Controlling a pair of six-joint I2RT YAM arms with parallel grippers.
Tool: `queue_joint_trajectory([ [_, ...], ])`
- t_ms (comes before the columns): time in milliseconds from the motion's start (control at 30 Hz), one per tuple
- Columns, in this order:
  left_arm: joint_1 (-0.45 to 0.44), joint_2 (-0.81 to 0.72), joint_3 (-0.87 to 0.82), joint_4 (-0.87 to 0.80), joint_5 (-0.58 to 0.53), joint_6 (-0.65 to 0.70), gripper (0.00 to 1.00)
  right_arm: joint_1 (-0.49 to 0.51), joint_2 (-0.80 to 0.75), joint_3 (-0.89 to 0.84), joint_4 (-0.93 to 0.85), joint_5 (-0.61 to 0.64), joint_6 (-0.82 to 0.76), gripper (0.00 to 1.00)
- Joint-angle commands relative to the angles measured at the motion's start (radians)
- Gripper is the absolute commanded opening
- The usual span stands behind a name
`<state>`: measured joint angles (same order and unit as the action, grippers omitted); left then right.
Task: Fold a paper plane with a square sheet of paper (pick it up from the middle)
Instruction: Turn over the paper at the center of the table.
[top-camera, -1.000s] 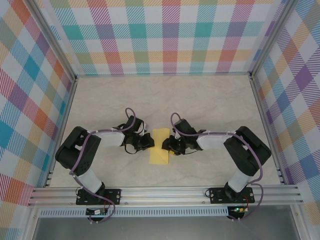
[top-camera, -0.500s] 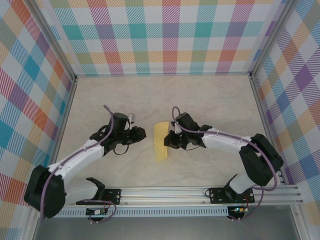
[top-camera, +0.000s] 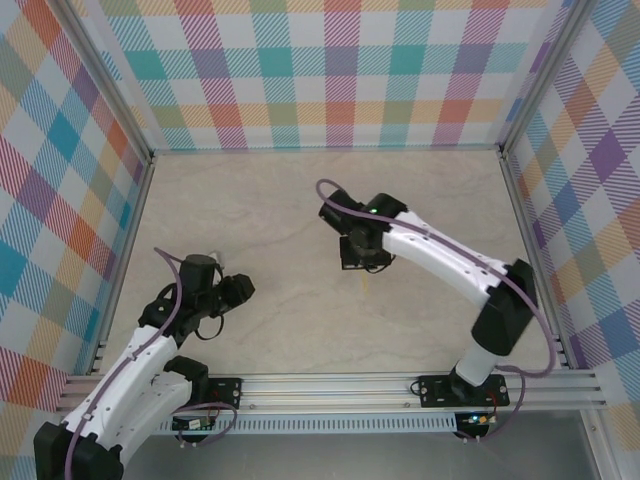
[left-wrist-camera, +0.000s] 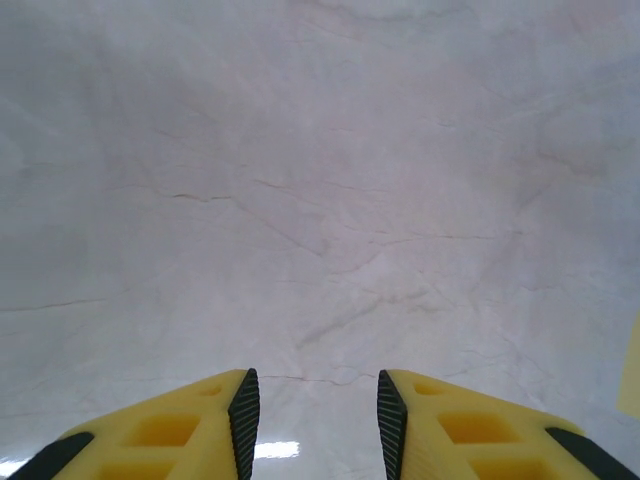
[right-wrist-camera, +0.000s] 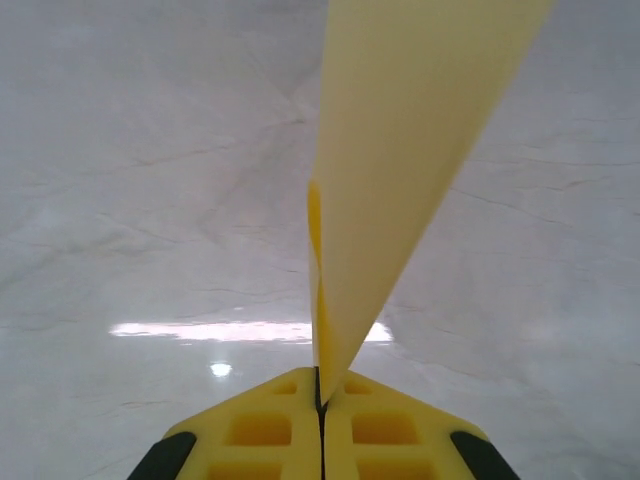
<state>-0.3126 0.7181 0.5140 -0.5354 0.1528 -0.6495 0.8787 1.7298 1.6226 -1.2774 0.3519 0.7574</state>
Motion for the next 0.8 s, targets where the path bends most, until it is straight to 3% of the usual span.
queue_joint_trajectory([
  [0, 0.03, -0.057, 0.003, -0.124, -0.106, -0.032, 0.39, 0.062, 0.191, 0.096, -0.283, 0.176, 0.036, 0.05],
  [167, 0.047, -0.131, 0.012, -0.223, -0.218, -0.069, 0.4, 0.158, 0.453, 0.311, -0.274, 0.108, 0.014, 0.07],
  [267, 0.047, -0.171, 0.011, -0.236, -0.239, -0.09, 0.42, 0.181, 0.53, 0.376, -0.145, -0.048, -0.008, 0.17],
  [333, 0.048, -0.182, 0.011, -0.238, -0.238, -0.087, 0.43, 0.182, 0.515, 0.346, 0.008, -0.194, -0.028, 0.26],
  [367, 0.049, -0.181, 0.013, -0.241, -0.235, -0.085, 0.44, 0.183, 0.492, 0.316, 0.073, -0.247, -0.029, 0.37],
  [533, 0.052, -0.158, 0.005, -0.205, -0.191, -0.078, 0.44, 0.17, 0.31, 0.156, 0.256, -0.296, -0.028, 0.52],
  [600, 0.053, -0.144, 0.0, -0.178, -0.162, -0.072, 0.45, 0.15, 0.22, 0.037, 0.346, -0.318, -0.023, 0.52],
  [767, 0.053, -0.091, -0.027, -0.044, -0.014, -0.064, 0.45, 0.053, 0.034, -0.326, 0.651, -0.466, 0.048, 0.32],
])
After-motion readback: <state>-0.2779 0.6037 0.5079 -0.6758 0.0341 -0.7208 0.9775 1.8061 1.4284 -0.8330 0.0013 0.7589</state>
